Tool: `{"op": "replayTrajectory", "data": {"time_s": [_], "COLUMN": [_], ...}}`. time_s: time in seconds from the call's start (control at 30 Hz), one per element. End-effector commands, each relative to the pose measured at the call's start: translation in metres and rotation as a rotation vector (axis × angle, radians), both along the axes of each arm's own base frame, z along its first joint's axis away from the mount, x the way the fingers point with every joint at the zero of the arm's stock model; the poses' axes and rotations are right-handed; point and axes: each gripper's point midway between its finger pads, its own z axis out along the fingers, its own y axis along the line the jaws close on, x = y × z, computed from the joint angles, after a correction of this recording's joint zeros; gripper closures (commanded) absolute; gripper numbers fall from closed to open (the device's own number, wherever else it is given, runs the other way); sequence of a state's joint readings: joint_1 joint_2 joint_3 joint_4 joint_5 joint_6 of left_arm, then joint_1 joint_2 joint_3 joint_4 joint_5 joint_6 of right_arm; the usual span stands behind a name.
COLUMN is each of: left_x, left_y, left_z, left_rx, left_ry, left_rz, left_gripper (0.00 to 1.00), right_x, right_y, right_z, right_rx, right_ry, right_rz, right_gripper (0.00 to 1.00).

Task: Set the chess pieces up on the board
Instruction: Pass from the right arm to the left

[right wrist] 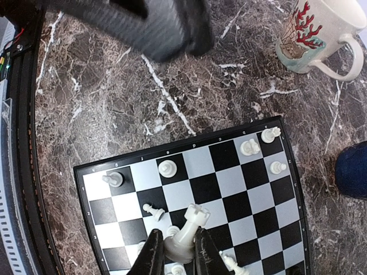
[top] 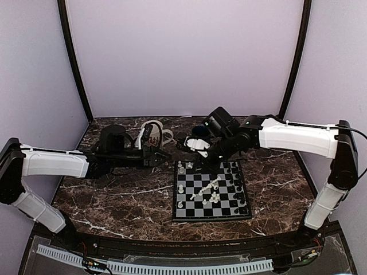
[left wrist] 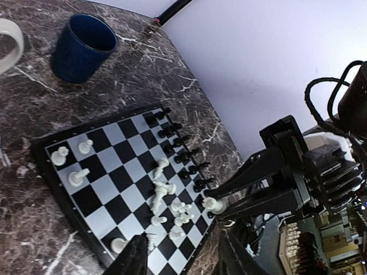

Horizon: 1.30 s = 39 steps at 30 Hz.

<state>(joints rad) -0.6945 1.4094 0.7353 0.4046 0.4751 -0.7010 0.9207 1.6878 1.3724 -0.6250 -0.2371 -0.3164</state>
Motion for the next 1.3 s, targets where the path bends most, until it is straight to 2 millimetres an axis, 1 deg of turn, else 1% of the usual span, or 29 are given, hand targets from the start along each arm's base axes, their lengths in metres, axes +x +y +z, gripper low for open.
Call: {"op": "replayTrajectory", "data": {"time_s": [0.0, 0.23, 0.33, 0.67, 1.1, 1.27], "left_x": [-0.018, -0.021, -0.022, -0.017, -0.02, -0.022], "left_y": [-0.029, -0.054, -0.06, -0.067, -0.073, -0.075], "left_z": [0.02, 0.021, 0.021, 0.021, 0.019, 0.019], "left_rx": [-0.155, -0.208, -0.235, -0.266, -0.289, -0.3], "left_ry": [0.045, 0.063, 0.07, 0.078, 0.094, 0.103], "left_rz": [-0.094, -0.146, -0.163, -0.176, -0.219, -0.237], "left_gripper": [0.56, 0.56, 0.57, 0.63, 0.76, 0.8], "right_x": [0.005, 0.004, 0.003, -0.003, -0.001, 0.001], "right_y": [0.01, 0.012, 0.012, 0.015, 0.014, 0.015], "right_z": [0.038, 0.043, 0.043, 0.045, 0.043, 0.042], "right_rx": [0.099, 0.117, 0.118, 0.135, 0.13, 0.127], "right_ry": [-0.046, -0.036, -0.033, -0.01, -0.013, -0.021], "right_rz": [0.014, 0.017, 0.021, 0.043, 0.039, 0.035], "right_gripper": [0.83, 0.83, 0.83, 0.82, 0.82, 0.82]}}
